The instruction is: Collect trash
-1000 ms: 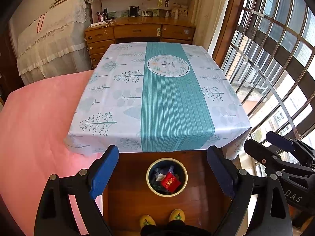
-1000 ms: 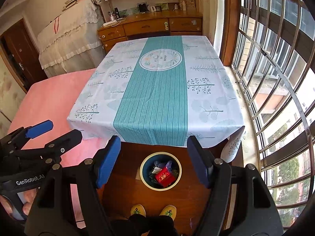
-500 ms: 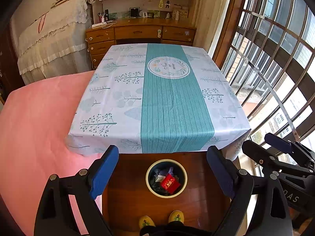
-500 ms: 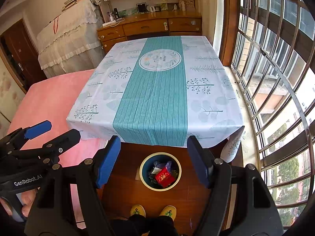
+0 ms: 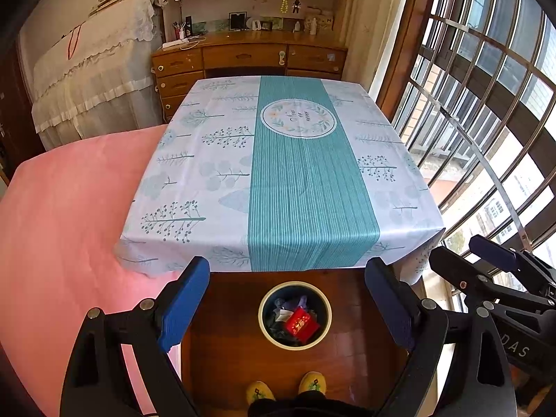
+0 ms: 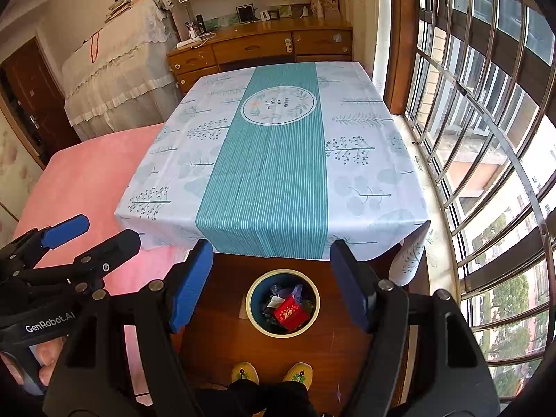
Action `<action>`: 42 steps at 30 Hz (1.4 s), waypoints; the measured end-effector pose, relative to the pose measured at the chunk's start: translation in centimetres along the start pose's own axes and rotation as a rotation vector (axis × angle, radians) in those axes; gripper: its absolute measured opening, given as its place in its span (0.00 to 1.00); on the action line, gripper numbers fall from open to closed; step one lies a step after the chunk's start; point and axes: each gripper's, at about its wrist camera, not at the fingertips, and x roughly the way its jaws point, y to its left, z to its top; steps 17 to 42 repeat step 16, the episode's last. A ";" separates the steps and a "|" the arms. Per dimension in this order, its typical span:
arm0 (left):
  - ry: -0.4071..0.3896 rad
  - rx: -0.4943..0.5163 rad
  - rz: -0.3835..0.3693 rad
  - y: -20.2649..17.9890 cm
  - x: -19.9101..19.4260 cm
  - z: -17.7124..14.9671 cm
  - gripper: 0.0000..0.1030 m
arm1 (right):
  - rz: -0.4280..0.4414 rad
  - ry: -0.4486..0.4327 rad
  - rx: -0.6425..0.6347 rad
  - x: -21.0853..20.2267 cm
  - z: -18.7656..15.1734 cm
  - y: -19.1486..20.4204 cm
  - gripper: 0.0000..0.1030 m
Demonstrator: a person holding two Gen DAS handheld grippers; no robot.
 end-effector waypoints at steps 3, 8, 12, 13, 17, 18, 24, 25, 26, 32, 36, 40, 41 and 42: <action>0.005 -0.008 0.005 0.0 0.3 0.2 0.89 | 0.000 -0.002 -0.002 0.2 0.2 0.0 0.65; 0.007 -0.009 0.022 -0.1 0.6 0.4 0.89 | -0.002 -0.002 0.000 0.2 0.2 0.3 0.65; 0.013 -0.017 0.034 0.0 0.7 0.6 0.89 | -0.001 -0.002 0.000 0.3 0.3 0.2 0.65; 0.013 -0.018 0.035 0.0 0.7 0.6 0.89 | -0.001 -0.002 0.000 0.3 0.3 0.3 0.65; 0.020 -0.015 0.031 -0.1 0.8 0.7 0.88 | -0.001 -0.002 0.001 0.4 0.3 0.2 0.65; 0.020 -0.015 0.031 -0.1 0.8 0.7 0.88 | -0.001 -0.002 0.001 0.4 0.3 0.2 0.65; 0.020 -0.015 0.031 -0.1 0.8 0.7 0.88 | -0.001 -0.002 0.001 0.4 0.3 0.2 0.65; 0.020 -0.015 0.031 -0.1 0.8 0.7 0.88 | -0.001 -0.002 0.001 0.4 0.3 0.2 0.65; 0.020 -0.015 0.031 -0.1 0.8 0.7 0.88 | -0.001 -0.002 0.001 0.4 0.3 0.2 0.65; 0.020 -0.015 0.031 -0.1 0.8 0.7 0.88 | -0.001 -0.002 0.001 0.4 0.3 0.2 0.65; 0.020 -0.015 0.031 -0.1 0.8 0.7 0.88 | -0.001 -0.002 0.001 0.4 0.3 0.2 0.65; 0.020 -0.015 0.031 -0.1 0.8 0.7 0.88 | -0.001 -0.002 0.001 0.4 0.3 0.2 0.65; 0.020 -0.015 0.031 -0.1 0.8 0.7 0.88 | -0.001 -0.002 0.001 0.4 0.3 0.2 0.65; 0.020 -0.015 0.031 -0.1 0.8 0.7 0.88 | -0.001 -0.002 0.001 0.4 0.3 0.2 0.65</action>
